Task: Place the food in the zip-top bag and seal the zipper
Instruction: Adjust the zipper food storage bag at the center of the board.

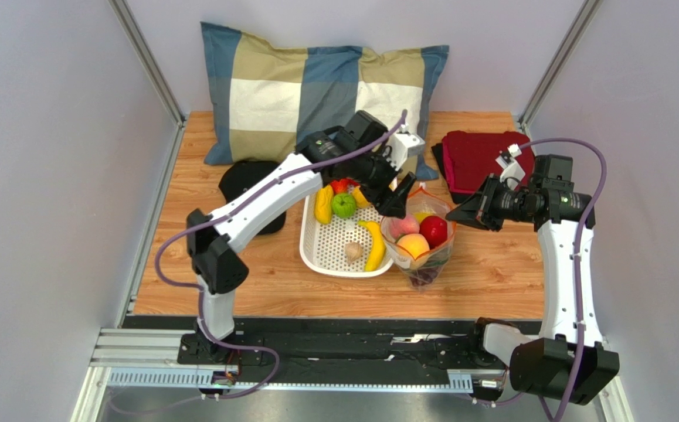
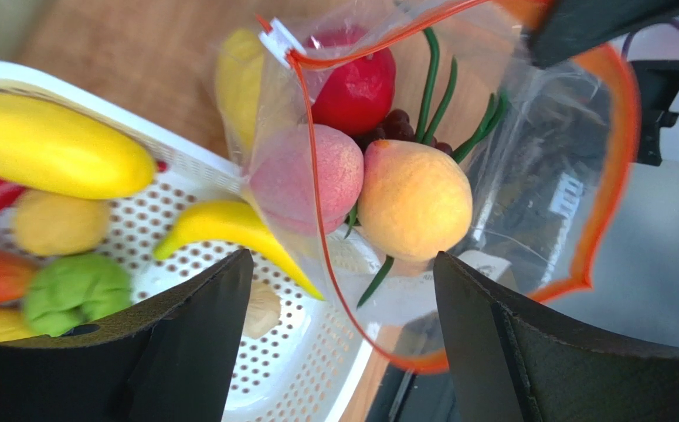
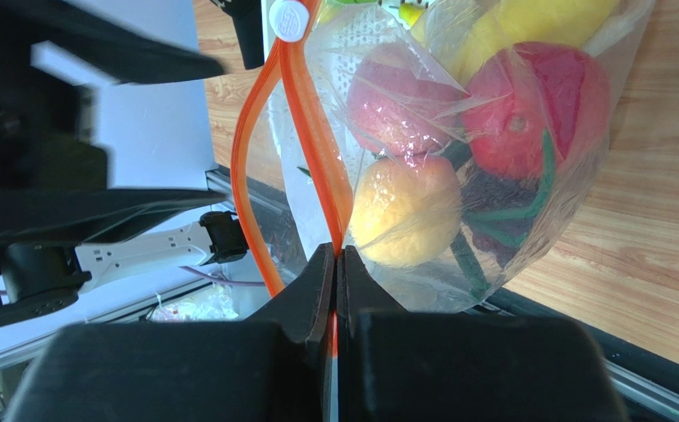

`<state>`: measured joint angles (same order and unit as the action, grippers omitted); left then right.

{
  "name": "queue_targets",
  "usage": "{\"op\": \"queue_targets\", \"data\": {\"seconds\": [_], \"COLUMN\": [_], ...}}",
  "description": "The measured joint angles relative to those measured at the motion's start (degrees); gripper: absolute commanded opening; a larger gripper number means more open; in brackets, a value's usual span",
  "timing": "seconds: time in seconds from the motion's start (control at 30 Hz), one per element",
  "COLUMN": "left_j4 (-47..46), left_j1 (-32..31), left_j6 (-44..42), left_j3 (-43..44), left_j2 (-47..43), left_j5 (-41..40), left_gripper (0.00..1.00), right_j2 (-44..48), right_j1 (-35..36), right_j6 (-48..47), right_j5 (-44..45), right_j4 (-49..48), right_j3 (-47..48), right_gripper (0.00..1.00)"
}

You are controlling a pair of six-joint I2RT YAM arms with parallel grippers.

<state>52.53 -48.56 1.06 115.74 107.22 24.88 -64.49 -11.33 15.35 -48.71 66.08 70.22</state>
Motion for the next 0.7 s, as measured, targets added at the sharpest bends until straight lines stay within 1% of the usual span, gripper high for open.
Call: {"op": "queue_targets", "data": {"seconds": [0.07,0.1,0.17,0.2,0.27,0.3,0.33,0.37,0.4,0.43,0.5,0.53,0.57,0.6,0.67,0.7], "left_j4": [0.33,0.59,1.38,1.55,1.64,1.64,1.4,0.9,0.24,-0.5,-2.08,-2.75,-3.28,-3.58,-4.02,-4.24], "left_j1": [-0.13,-0.17,-0.22,-0.24,-0.24,-0.31,-0.39,-0.42,-0.5,-0.66,-1.05,-1.33,-1.6,-1.81,-2.1,-2.1], "left_j6": [0.85,1.29,1.99,2.12,2.51,2.64,2.54,2.82,2.71,2.58,2.14,1.81,1.18,0.42,-1.27,-1.97], "left_j3": [0.04,0.15,1.22,2.12,4.31,5.46,7.02,8.02,8.92,9.73,10.84,11.19,11.26,11.28,11.1,10.93], "left_j2": [3.76,5.22,8.2,9.6,11.87,12.57,13.31,13.62,13.77,13.77,13.77,13.77,13.77,13.77,13.79,13.79], "left_j5": [2.08,2.78,4.24,5.11,6.78,7.63,8.44,9.14,9.84,10.51,11.72,12.46,13.27,14.29,16.0,16.81], "left_gripper": [0.76,0.64,0.55,0.43,0.33,0.2,0.14,0.1,0.02,0.0,0.0,0.0,0.0,0.0,0.0,0.0], "right_j2": [1.25,1.95,3.28,3.82,5.2,5.86,6.38,6.69,6.84,6.84,6.78,6.73,6.58,6.21,4.66,4.02], "right_j1": [0.0,0.0,0.0,0.0,0.04,0.26,0.5,0.87,1.42,2.01,3.1,3.43,3.69,3.8,3.69,3.5], "right_j6": [0.0,0.02,0.07,0.13,0.24,0.28,0.31,0.42,0.46,0.59,0.13,-0.35,-1.2,-2.95,-7.82,-10.51], "right_j5": [-0.39,-0.7,-1.38,-1.64,-2.47,-2.84,-3.08,-3.39,-3.72,-3.98,-4.7,-5.14,-5.31,-5.25,-4.42,-4.04], "right_j4": [-0.17,-0.31,-0.87,-1.11,-2.23,-2.73,-3.32,-3.82,-4.35,-4.72,-5.68,-5.97,-5.79,-5.09,-3.37,-2.67], "right_j3": [-1.03,-1.62,-2.75,-3.19,-4.5,-5.18,-5.79,-6.25,-6.64,-6.75,-6.8,-6.78,-6.51,-5.7,-2.05,-0.37], "right_gripper": [0.0,0.0,0.0,0.0,0.02,0.04,0.11,0.15,0.19,0.26,0.3,0.36,0.39,0.45,0.45,0.51]}}
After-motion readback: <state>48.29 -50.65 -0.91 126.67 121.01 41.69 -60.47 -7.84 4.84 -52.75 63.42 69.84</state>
